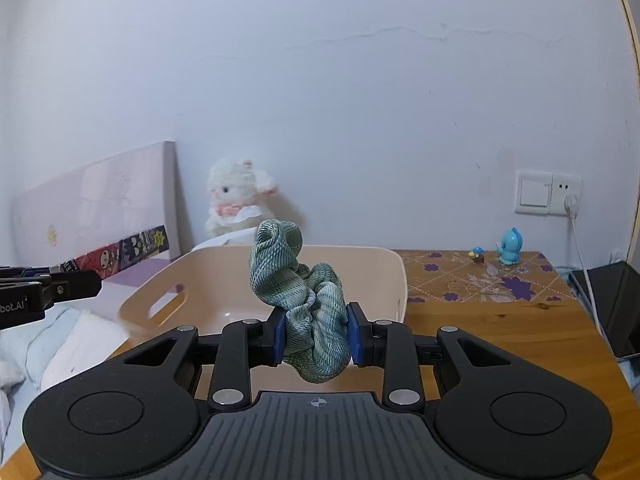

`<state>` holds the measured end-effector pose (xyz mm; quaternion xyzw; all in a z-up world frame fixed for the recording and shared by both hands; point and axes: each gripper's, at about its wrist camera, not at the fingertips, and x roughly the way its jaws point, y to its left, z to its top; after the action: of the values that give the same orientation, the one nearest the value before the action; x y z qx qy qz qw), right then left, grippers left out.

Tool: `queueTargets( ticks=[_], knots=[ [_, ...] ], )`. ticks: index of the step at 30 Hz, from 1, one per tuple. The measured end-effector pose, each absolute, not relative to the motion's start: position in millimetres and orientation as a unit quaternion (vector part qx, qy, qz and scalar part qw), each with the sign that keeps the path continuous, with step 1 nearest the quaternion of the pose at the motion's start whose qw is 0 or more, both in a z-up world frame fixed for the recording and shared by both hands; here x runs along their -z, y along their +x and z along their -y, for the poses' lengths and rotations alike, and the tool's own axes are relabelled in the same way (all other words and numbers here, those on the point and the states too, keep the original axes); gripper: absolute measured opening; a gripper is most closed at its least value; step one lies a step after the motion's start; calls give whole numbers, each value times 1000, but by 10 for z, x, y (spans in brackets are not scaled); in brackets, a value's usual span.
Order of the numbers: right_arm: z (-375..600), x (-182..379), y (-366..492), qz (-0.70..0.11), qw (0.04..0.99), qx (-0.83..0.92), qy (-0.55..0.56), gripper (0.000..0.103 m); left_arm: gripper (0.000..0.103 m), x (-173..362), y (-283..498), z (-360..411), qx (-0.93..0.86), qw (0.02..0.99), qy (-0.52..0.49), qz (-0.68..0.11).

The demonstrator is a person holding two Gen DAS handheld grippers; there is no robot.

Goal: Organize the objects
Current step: 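Drop the striped box and scrunchie into the beige basket with both tools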

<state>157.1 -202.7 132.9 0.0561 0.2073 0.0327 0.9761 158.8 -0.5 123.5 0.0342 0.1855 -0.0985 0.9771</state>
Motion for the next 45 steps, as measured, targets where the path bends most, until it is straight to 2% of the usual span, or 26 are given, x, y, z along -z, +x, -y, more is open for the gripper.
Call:
queueTargets(
  ticks=[7, 14, 16, 17, 19, 22, 23, 25, 27, 31, 34, 37, 45],
  knots=[
    [2016, -1204, 1996, -207, 978, 3, 15, 28, 24, -985, 2312, 439, 86, 966, 65, -237],
    [2033, -927, 2406, -255, 967, 23, -1, 31, 25, -498, 2844, 627, 48, 942, 96, -319],
    [2022, -833, 2481, -267, 963, 26, -8, 44, 25, -431, 2889, 641, 48, 936, 101, -333],
    [1997, -819, 2490, -265, 964, 27, -20, 46, 26, -408, 2906, 651, 48, 934, 104, -339],
    [1949, -830, 2466, -265, 963, 27, -30, 68, 29, -387, 2891, 642, 44, 933, 103, -343],
    [1925, -906, 2348, -252, 967, 11, -24, 82, 69, -442, 2802, 556, 42, 937, 82, -336],
    [1922, -943, 2289, -244, 969, 12, -24, 86, 75, -493, 2728, 527, 41, 942, 77, -325],
    [1934, -1032, 2193, -229, 973, 14, -23, 103, 78, -595, 2603, 458, 38, 948, 73, -307],
    [1962, -1115, 2081, -221, 975, 10, -16, 103, 83, -694, 2513, 410, 40, 952, 73, -294],
    [1993, -1251, 1858, -215, 977, 0, -3, 103, 83, -893, 2273, 257, 33, 958, 59, -277],
    [1981, -1292, 1690, -214, 977, -6, -3, 103, 90, -1015, 2084, 136, 32, 961, 57, -270],
    [1977, -1275, 1507, -220, 975, -14, 1, 103, 91, -1073, 1888, 28, 35, 960, 62, -270],
    [1949, -979, 1219, -264, 964, -29, -7, 103, 92, -829, 1631, -242, 29, 951, 58, -304]
  ],
)
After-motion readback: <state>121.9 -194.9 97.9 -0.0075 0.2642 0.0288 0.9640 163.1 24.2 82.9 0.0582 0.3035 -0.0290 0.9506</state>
